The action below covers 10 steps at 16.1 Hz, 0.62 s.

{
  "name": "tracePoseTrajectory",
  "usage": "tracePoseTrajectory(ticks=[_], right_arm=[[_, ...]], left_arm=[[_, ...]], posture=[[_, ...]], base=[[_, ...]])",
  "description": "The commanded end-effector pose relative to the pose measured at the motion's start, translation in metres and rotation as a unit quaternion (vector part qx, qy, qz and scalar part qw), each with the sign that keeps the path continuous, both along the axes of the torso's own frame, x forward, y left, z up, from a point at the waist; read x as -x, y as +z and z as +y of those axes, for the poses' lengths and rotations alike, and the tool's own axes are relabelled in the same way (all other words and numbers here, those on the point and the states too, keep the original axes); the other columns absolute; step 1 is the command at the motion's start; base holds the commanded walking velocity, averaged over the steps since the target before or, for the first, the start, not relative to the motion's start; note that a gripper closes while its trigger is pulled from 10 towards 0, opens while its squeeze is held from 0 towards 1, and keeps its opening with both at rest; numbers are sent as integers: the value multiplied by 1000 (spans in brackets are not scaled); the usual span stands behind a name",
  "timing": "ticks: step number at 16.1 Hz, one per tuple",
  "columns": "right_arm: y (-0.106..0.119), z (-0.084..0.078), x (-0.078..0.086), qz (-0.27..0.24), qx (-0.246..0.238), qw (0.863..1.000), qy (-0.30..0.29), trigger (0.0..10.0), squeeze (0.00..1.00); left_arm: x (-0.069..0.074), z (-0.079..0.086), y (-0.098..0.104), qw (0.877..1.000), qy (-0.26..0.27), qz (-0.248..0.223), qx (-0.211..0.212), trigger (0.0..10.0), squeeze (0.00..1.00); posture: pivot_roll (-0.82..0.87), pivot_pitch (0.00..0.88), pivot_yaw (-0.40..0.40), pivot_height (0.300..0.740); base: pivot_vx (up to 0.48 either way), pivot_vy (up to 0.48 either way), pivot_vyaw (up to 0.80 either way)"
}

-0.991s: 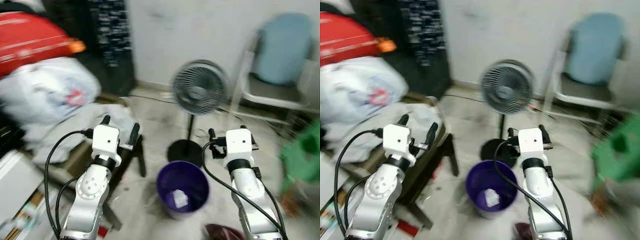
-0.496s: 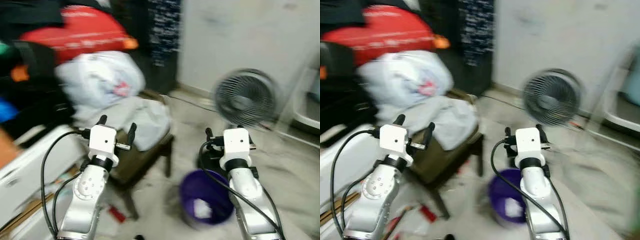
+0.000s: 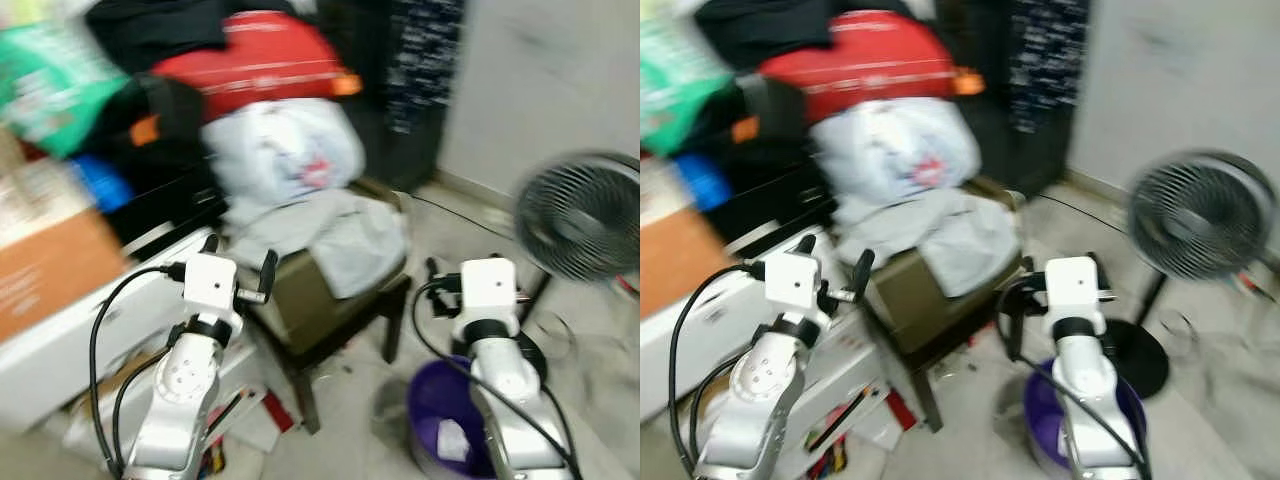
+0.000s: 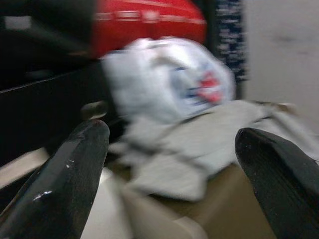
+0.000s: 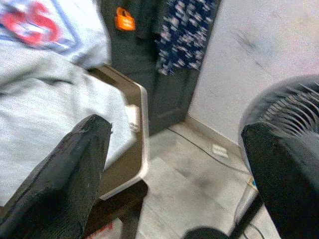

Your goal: Clean up the room

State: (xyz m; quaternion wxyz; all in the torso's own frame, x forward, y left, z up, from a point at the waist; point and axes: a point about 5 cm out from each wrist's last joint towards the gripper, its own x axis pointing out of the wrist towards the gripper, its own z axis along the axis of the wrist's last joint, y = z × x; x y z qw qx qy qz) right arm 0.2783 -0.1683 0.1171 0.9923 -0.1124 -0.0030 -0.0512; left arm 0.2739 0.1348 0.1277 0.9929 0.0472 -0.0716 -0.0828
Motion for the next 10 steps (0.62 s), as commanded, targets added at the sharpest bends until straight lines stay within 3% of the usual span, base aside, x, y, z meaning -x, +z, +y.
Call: tracePoseTrajectory(ticks=[1,10], right_arm=[[3,8,-4,-5,-7,1000,8,10000,0],[2,9,-9,3,-13,1000,19,10000,0]], left_arm=[[-2,8,-1,1000,18,1,-15,10000,0],[-3,12,-2,1000,16,3,-26,10000,0]], posture=[[-129,0,61,740],[-124,0,46,740]], base=[[0,0,800],[0,0,763]])
